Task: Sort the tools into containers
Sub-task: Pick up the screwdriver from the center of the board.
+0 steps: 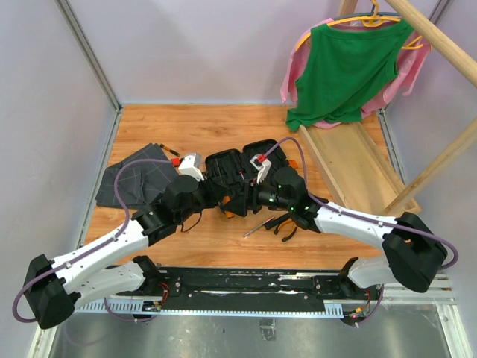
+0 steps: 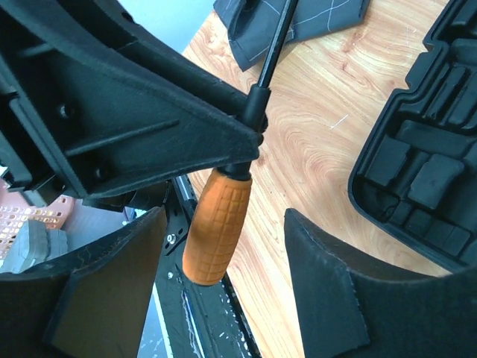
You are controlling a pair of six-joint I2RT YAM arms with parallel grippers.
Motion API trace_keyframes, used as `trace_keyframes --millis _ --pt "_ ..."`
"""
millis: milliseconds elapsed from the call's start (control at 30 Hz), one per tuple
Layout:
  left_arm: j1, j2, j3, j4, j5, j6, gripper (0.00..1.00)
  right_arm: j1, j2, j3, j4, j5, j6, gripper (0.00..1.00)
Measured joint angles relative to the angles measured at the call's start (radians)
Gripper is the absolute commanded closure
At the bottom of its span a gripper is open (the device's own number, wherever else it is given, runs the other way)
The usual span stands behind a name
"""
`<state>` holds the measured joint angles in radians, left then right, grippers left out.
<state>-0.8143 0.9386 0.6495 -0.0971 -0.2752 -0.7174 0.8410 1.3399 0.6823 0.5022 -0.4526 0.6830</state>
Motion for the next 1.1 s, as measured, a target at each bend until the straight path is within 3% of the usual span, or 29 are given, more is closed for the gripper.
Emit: trace_keyframes --millis 67,333,433,567,733,1100 --pt "0.0 -0.012 -0.004 0.002 0.0 0.0 1.0 0.001 0.014 0.011 -0.005 0.0 0.003 0.41" --pt "0.0 -0.031 -0.011 0.012 -0.001 0.003 0.99 0.002 0.057 0.029 -0.005 -0.005 0.021 0.78" --pt "0.0 -0.037 -0.012 0.012 -0.003 0.003 0.77 0.002 0.059 0.034 -0.006 -0.006 0.023 0.87" --pt "0.0 -0.048 -0.012 0.012 -0.008 0.003 0.55 0.002 0.059 0.05 -0.026 0.006 0.019 0.98" --pt "0.0 -0.067 -0.012 0.013 -0.001 -0.001 0.46 0.003 0.059 0.091 -0.127 0.086 0.01 0.99" --pt "0.0 -0.085 0.007 -0.011 0.0 0.003 0.46 0.001 -0.116 0.032 -0.266 0.464 -0.038 0.99"
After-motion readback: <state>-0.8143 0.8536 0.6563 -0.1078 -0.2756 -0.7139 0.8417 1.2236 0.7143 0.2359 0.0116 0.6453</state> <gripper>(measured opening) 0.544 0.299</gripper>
